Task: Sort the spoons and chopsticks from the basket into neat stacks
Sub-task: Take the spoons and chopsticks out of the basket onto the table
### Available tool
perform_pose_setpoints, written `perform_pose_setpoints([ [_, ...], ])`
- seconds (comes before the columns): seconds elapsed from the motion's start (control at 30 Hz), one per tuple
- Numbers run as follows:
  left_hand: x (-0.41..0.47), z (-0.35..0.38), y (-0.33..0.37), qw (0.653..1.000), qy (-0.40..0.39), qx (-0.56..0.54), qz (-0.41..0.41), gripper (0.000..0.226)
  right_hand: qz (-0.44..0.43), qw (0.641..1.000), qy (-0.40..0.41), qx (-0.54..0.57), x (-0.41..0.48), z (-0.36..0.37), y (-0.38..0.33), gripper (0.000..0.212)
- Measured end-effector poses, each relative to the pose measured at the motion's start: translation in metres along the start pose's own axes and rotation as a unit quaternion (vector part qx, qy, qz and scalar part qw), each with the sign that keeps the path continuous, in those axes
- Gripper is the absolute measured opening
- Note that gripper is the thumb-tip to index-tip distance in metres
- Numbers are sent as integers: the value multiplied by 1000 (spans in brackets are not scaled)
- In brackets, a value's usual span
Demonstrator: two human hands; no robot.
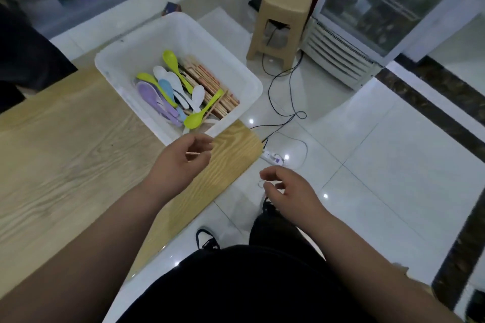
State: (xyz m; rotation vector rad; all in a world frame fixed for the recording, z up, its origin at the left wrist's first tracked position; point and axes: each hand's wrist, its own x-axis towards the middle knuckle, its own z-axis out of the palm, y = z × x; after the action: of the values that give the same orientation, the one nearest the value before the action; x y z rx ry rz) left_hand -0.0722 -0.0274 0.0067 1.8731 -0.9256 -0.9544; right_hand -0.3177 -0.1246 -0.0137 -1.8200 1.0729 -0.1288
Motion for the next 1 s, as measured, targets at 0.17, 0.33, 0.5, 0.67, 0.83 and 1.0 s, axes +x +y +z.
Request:
perform_pose_setpoints([
  [0.17, 37, 4, 10, 995, 81, -9, -53, 23, -66, 994, -86, -19, 88, -30, -16, 23],
  [0.33, 48, 18, 19, 970, 198, -36, -134, 25, -132, 977, -165, -12, 189, -57, -59, 21],
  [0.5, 51, 38, 13, 948, 255, -54, -181, 28, -190, 955, -217, -67, 261, -31, -89, 22],
  [0.67, 70, 23, 3, 946, 269, -49, -175, 27, -152, 946, -216, -186, 313, 13, -104, 29],
  [0.83, 134, -19, -16, 954, 234, 41, -184, 27, -98, 913, -173, -355, 342, 61, -104, 68],
  [1.0, 209, -43, -46, 939, 135, 198, -245, 27, -82, 898, -146, -407, 345, 90, -101, 92],
])
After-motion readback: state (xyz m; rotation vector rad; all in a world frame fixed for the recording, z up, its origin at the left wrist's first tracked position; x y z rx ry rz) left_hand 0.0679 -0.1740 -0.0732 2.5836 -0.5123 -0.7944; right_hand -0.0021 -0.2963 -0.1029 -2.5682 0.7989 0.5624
